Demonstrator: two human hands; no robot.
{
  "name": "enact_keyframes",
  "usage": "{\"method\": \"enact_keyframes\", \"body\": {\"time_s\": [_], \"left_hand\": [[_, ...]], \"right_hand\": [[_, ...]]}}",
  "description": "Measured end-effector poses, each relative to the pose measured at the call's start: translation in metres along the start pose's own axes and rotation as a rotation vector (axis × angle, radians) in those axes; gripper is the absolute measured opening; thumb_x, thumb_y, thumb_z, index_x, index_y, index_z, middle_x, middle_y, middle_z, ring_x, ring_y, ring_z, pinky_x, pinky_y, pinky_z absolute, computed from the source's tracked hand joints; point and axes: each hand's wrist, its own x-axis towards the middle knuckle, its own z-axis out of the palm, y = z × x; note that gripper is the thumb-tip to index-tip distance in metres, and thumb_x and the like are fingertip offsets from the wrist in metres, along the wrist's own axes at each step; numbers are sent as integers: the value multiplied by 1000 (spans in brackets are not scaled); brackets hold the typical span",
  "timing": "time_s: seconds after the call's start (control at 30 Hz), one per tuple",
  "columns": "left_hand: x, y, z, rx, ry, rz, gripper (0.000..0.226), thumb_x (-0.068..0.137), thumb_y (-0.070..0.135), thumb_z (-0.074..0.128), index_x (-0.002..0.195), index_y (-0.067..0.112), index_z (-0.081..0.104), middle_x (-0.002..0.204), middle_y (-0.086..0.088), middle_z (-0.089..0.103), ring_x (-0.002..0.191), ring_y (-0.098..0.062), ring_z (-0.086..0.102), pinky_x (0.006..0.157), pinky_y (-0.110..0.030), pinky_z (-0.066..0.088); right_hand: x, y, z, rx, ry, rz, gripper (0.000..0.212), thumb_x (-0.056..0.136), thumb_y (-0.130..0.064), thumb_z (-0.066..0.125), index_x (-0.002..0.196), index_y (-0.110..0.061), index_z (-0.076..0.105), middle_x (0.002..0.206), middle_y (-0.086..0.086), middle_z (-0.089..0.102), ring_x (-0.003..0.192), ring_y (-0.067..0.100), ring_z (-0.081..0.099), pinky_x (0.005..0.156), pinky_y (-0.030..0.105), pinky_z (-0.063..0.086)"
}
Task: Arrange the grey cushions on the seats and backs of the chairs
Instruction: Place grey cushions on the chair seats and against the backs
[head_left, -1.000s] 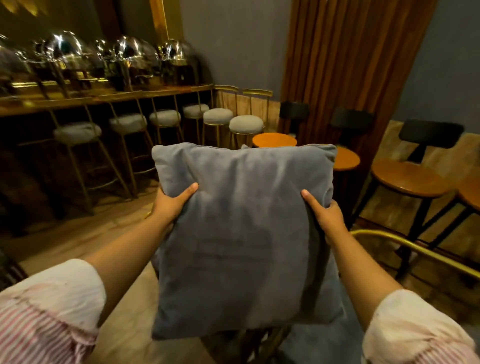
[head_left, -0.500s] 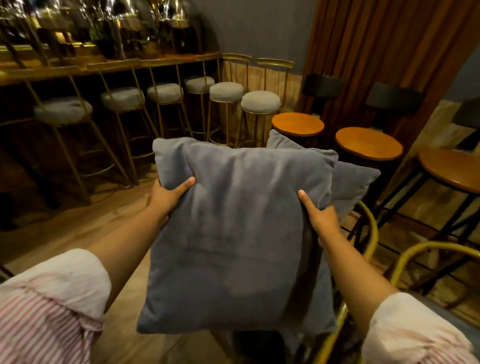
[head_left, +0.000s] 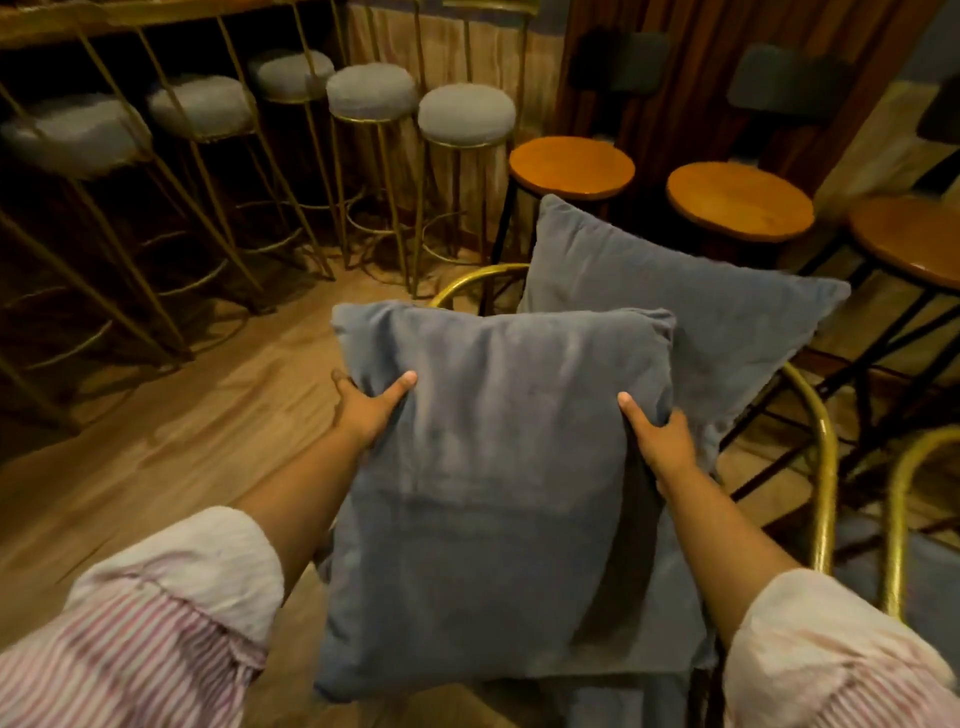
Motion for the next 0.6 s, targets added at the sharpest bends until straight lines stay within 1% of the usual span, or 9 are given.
{"method": "enact_keyframes", "body": {"time_s": [0.1,0.23,0.3,0.4,0.47,0.5,0.53,0.57,0.6], "left_hand": [[14,-25,20,170,-52,39,111,75,55,66,152,21,-6,161,-16,5,147,-37,11,120,-47,14],[10,-56,27,434,-132,-20,92,84,65,43,150,32,-13,159,-18,-15,148,-39,-6,119,-51,3],[8,-56,26,461,-141,-22,89,86,65,40,150,32,-13,159,-19,-17,147,-41,-7,118,-52,2],[-8,-44,32,467,-232,-13,94,83,66,46,150,31,-10,157,-21,-20,146,-43,-12,117,-54,-2],[-29,-33,37,522,-317,31,99,80,67,49,151,27,-8,157,-22,-20,145,-44,-13,116,-55,-1],[-39,-27,40,549,-352,55,100,80,66,50,152,25,-6,157,-22,-19,145,-44,-12,116,-55,-1],[-48,-22,43,572,-384,79,99,81,65,51,152,23,-4,158,-23,-17,145,-44,-11,116,-54,0],[-54,-19,47,584,-415,95,97,82,63,51,153,23,-1,158,-23,-16,145,-44,-10,116,-54,1],[-65,-12,52,597,-453,125,94,82,62,51,153,24,3,158,-22,-15,146,-44,-10,117,-53,2]], "right_hand": [[-2,21,17,-28,-31,-50,86,78,-45,70,147,-17,27,150,8,40,135,30,41,110,43,37],[-17,50,28,-233,-103,-17,127,51,-87,57,152,-30,6,159,3,22,143,28,28,115,49,29],[-23,56,28,-397,-117,13,121,57,-88,50,151,-31,1,162,4,12,147,28,18,118,51,21],[-40,61,25,-503,-150,-10,96,80,-65,53,152,-29,1,162,6,5,149,27,6,120,49,13],[-60,57,19,-456,-211,-8,87,85,-53,56,152,-23,10,161,5,11,148,25,12,120,44,16],[-69,55,13,-424,-220,3,76,89,-45,56,151,-16,22,158,7,24,146,25,23,118,39,21],[-80,51,5,-409,-207,19,59,92,-39,55,142,-9,42,147,10,43,137,26,38,114,35,28],[-90,47,-2,-405,-180,33,42,94,-35,52,121,-3,60,127,14,60,121,28,54,105,35,37],[-101,43,-12,-402,-135,28,40,96,-34,49,99,1,67,105,19,68,104,30,61,95,36,43]]}}
